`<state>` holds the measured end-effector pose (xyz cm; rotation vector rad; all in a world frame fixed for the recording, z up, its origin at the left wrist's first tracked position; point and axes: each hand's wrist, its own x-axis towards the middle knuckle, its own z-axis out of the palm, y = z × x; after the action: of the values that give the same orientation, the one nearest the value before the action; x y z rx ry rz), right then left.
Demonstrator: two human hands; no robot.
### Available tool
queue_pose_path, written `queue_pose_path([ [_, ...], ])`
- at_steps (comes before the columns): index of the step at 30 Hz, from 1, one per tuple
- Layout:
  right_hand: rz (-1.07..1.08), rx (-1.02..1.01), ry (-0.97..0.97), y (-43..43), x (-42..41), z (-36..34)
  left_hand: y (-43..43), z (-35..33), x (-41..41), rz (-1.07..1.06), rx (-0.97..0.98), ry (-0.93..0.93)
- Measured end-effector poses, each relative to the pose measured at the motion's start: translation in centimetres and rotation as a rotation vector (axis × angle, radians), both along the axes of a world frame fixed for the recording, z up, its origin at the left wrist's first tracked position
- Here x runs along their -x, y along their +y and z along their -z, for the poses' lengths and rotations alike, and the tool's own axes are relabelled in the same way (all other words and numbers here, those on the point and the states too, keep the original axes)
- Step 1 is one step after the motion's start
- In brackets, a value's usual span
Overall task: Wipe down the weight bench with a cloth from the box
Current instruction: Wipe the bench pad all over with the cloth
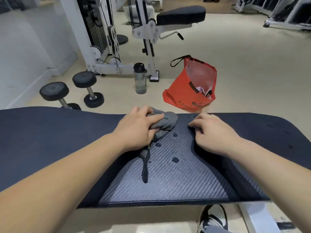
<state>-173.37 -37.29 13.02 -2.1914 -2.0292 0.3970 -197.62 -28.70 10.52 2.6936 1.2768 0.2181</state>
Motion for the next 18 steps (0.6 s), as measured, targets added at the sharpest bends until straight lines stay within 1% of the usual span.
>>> queue_pose_path([
  [2,0.008,0.030,-0.007,0.2,0.3,-0.2,1.1,0.1,0.4,-0.091,-0.002,-0.029],
  [4,0.016,0.054,-0.010,0.1,0.7,-0.2,2.3,-0.4,0.7,-0.207,-0.024,0.017],
  [5,0.022,0.060,-0.008,0.1,0.8,-0.3,2.5,-0.6,0.7,-0.225,-0.024,0.055],
  [6,0.027,0.066,-0.004,0.0,0.8,-0.3,2.2,-0.9,0.4,-0.207,-0.014,0.091],
  [8,0.031,0.076,0.011,-0.1,0.6,-0.2,0.5,-1.3,-0.5,-0.045,-0.005,0.100],
  [10,0.029,0.081,0.024,-0.2,0.3,-0.2,-1.6,-1.3,-1.2,0.142,0.025,0.020],
  [11,0.026,0.087,0.027,-0.2,0.3,-0.1,-1.8,-1.0,-1.2,0.173,0.052,-0.010],
  [12,0.023,0.092,0.026,-0.2,0.2,-0.1,-1.4,-0.7,-1.1,0.147,0.062,-0.024],
  [13,0.021,0.096,0.025,-0.3,0.2,-0.1,-0.6,-0.4,-0.7,0.069,0.048,-0.036],
  [15,0.019,0.098,0.021,-0.4,0.4,-0.2,0.7,-0.3,0.2,-0.177,-0.045,-0.007],
  [16,0.016,0.099,0.016,-0.4,0.5,-0.3,0.8,-0.3,0.6,-0.273,-0.085,0.039],
  [17,0.011,0.100,0.010,-0.4,0.6,-0.3,0.4,-0.5,0.8,-0.310,-0.103,0.085],
  [18,0.007,0.101,0.006,-0.5,0.7,-0.3,-0.4,-0.6,0.9,-0.283,-0.097,0.107],
])
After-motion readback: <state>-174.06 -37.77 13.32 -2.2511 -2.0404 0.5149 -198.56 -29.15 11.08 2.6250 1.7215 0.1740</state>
